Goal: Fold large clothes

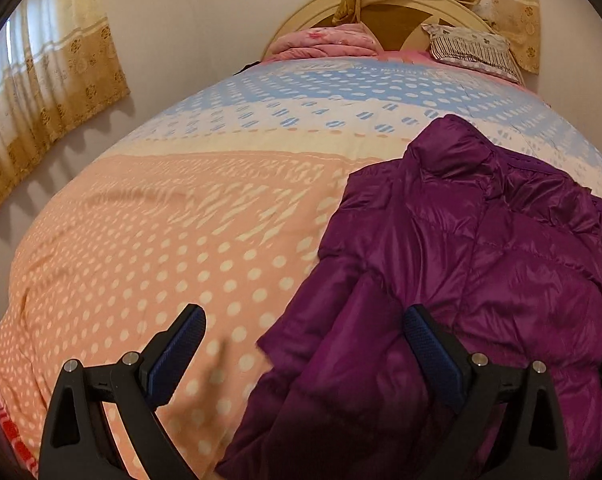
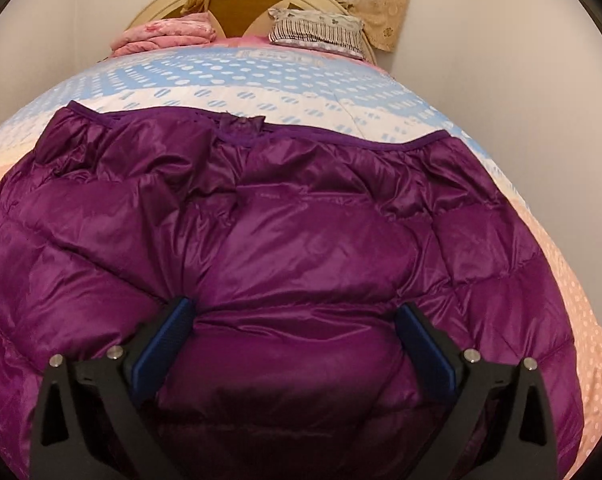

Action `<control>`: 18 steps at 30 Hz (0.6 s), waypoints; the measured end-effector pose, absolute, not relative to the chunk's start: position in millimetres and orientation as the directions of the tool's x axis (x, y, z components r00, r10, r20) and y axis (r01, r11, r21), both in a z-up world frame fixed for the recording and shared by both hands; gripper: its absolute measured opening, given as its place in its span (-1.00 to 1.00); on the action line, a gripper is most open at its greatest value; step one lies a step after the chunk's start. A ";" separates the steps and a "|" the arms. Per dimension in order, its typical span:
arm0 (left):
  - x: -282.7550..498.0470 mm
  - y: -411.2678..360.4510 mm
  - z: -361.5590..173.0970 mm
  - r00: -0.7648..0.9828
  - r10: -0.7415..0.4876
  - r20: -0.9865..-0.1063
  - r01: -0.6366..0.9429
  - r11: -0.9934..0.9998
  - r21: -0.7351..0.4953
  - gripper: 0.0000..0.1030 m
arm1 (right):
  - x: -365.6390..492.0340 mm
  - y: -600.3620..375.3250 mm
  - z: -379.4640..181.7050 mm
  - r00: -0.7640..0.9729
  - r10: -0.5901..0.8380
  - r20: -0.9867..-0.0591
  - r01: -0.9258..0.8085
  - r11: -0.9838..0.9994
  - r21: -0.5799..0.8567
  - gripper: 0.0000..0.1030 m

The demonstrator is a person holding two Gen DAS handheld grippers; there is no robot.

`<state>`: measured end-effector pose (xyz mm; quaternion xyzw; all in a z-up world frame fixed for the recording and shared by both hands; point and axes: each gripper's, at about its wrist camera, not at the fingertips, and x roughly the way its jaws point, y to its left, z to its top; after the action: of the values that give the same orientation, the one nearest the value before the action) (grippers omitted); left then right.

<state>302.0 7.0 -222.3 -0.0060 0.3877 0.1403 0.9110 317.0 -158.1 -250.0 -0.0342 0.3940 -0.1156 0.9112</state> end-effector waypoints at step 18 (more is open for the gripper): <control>247.3 18.2 -234.9 0.675 0.021 -0.738 -0.256 0.944 -0.208 0.28 | 232.2 -138.1 -250.7 0.692 -0.256 -0.675 0.150 0.965 -0.213 1.00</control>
<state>247.3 18.2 -234.9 -0.1490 0.3960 0.0767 0.9028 232.2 -138.1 -250.7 -0.0707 0.3765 -0.1108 0.9170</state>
